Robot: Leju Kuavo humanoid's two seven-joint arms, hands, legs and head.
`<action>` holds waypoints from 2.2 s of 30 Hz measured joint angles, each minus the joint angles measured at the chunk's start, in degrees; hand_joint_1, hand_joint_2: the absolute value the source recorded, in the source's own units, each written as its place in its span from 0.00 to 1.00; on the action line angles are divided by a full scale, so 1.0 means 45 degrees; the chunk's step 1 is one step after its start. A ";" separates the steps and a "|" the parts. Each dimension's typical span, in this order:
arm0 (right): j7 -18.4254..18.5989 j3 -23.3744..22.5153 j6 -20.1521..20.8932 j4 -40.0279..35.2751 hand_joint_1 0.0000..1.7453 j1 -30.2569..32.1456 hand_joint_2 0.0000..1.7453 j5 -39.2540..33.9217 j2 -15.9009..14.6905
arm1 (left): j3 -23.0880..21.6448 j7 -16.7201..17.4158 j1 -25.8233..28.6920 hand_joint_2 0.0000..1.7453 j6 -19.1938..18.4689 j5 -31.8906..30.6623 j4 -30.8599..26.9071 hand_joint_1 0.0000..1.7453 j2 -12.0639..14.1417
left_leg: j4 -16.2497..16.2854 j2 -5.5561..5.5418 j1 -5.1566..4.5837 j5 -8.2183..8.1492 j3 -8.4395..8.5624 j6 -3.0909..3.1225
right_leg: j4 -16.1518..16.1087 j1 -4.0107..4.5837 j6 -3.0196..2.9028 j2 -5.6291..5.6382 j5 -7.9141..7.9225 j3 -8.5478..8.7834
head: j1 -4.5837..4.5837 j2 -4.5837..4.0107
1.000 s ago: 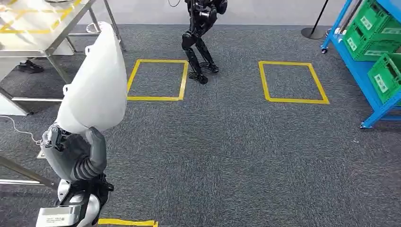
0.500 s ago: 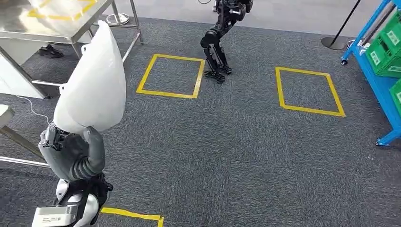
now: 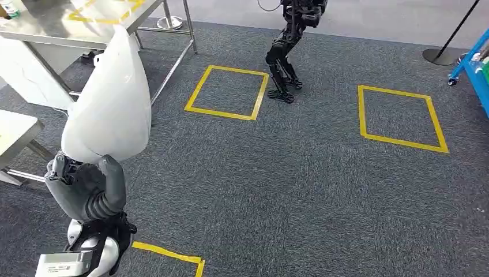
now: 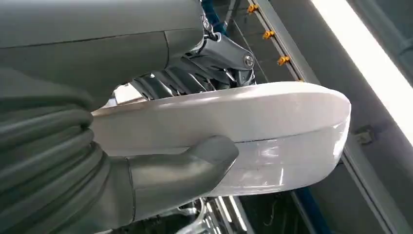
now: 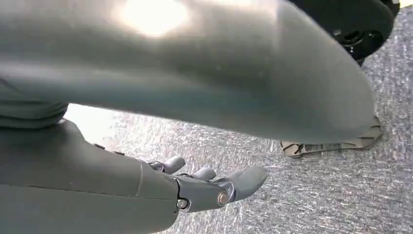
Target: Take the parts from the cabinet and place them on the table.
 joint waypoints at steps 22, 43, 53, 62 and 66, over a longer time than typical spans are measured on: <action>0.0151 0.0005 -0.0049 0.0005 0.00 -0.0066 0.00 0.0068 -0.0034 | 0.0000 -0.0005 -0.0101 1.00 -0.0121 0.0083 0.0155 1.00 -0.0019 | -0.3852 -0.0714 -0.0014 0.1839 0.1846 0.0323 | 0.0190 -0.0065 0.0504 0.0841 -0.0097 -0.0015 | 0.0078 0.0000; 0.0112 0.0000 -0.0039 0.0005 0.00 -0.0146 0.00 0.0068 -0.0010 | 0.0058 0.0136 -0.0373 1.00 -0.0238 0.0024 0.0233 1.00 -0.0117 | -0.4008 0.0056 -0.0023 0.1930 0.1918 0.0735 | 0.2048 -0.0082 0.0684 0.0198 -0.1393 -0.0674 | 0.0102 0.0000; 0.0010 -0.0068 -0.0073 0.0005 0.00 -0.0105 0.00 -0.0044 -0.0019 | 0.0058 0.0122 -0.0543 1.00 -0.0461 -0.0039 0.0549 1.00 -0.0262 | -0.3920 -0.1437 0.0041 0.2053 0.1668 0.0341 | 0.0111 -0.0018 0.0442 0.1157 -0.0079 0.0070 | 0.0141 0.0000; -0.0136 -0.0175 0.0039 0.0005 0.00 -0.0064 0.00 -0.0053 0.0024 | 0.0117 0.0107 -0.0752 1.00 -0.0481 0.0034 0.0831 1.00 -0.0253 | -0.0141 0.0087 -0.0010 0.0450 -0.0099 0.0020 | -0.0096 -0.0019 -0.0028 -0.0411 0.0028 0.0097 | 0.0000 0.0000; -0.0199 -0.0189 0.0039 0.0005 0.00 -0.0068 0.00 -0.0039 0.0034 | 0.0121 0.0087 -0.0829 1.00 -0.0476 0.0049 0.0864 1.00 -0.0243 | -0.3921 0.1342 -0.0175 0.1697 0.1924 0.0211 | -0.0033 0.0086 0.0161 -0.0999 -0.0101 0.0223 | -0.0004 0.0000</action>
